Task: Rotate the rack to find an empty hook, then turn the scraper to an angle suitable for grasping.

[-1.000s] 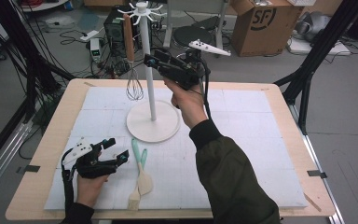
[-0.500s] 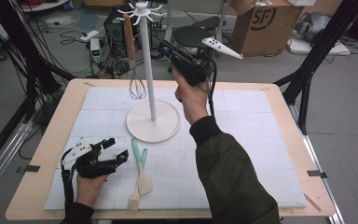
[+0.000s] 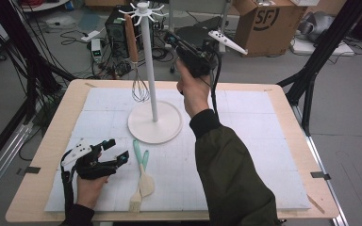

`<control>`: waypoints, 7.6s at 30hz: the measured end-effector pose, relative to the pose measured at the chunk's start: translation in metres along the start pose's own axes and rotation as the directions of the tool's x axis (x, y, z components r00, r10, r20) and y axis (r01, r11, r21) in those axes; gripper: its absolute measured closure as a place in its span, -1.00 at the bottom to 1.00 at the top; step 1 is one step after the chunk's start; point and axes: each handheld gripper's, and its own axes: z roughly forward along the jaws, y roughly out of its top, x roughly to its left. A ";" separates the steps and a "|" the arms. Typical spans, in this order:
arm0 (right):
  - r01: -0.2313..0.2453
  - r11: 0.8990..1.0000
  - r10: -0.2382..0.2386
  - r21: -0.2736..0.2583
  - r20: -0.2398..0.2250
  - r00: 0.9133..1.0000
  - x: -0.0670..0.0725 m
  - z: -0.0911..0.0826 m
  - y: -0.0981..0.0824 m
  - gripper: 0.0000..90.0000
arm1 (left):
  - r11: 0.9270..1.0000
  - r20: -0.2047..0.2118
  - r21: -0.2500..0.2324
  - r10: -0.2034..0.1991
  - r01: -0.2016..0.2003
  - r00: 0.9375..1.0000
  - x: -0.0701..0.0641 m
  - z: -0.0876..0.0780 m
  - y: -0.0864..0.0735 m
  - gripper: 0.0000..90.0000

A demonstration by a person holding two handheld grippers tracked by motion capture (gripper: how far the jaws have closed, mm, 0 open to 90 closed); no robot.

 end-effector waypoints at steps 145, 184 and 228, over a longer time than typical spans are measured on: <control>0.066 0.989 -0.072 0.130 0.042 0.996 0.034 -0.038 -0.029 -0.25 | 1.000 -0.024 0.005 0.013 -0.013 1.000 -0.002 -0.011 0.000 -0.55; 0.060 0.966 -0.084 0.251 0.085 0.993 -0.001 -0.186 -0.081 -0.52 | 0.999 -0.065 0.034 0.032 -0.029 0.997 0.001 -0.010 -0.002 -0.55; 0.137 0.912 -0.218 0.388 0.173 0.961 -0.017 -0.265 -0.145 -0.53 | 0.997 -0.048 0.069 0.050 -0.046 0.998 -0.001 -0.005 -0.003 -0.48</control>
